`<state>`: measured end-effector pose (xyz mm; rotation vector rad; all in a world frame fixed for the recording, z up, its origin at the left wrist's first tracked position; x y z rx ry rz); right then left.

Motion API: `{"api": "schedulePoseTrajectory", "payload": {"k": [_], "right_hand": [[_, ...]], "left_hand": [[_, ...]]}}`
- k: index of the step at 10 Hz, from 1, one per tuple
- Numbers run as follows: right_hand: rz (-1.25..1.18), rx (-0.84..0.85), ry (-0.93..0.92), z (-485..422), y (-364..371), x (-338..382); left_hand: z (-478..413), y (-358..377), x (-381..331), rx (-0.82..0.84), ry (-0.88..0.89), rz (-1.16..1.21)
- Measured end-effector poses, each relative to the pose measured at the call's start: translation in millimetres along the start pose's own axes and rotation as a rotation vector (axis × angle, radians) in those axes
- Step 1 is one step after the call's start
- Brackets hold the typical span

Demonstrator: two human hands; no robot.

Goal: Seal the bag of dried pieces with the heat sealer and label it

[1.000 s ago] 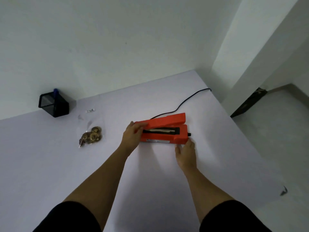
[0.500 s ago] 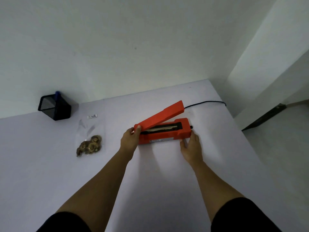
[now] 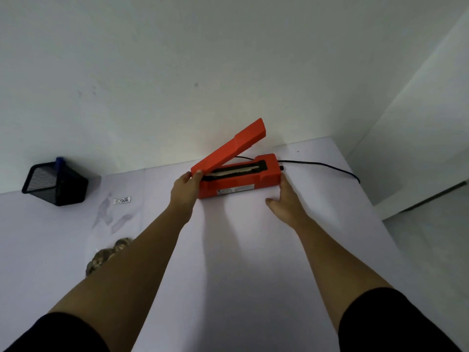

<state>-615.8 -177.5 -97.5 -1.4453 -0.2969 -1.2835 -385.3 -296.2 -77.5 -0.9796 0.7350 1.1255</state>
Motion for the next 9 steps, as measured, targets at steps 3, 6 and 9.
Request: {"api": "schedulePoseTrajectory", "payload": {"k": [3, 6, 9], "right_hand": [[-0.026, 0.001, -0.021, -33.0, 8.9, 6.4], [0.133, 0.043, 0.029, -24.3, 10.7, 10.1], [0.273, 0.126, -0.046, 59.8, 30.9, 49.6]], "left_hand": [[-29.5, 0.6, -14.9, -0.025, 0.028, -0.006], [-20.0, -2.9, -17.7, -0.008, 0.109, -0.219], [46.6, -37.5, -20.1, 0.096, 0.318, -0.613]]}}
Point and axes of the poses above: each hand's wrist, its own z-axis away from the middle knuckle, its own y-axis out of the palm, x = y × z, the point moved 7 cm from there along -z, towards the middle knuckle, and after that the axes turned 5 degrees about -x, right-handed, at the moved point
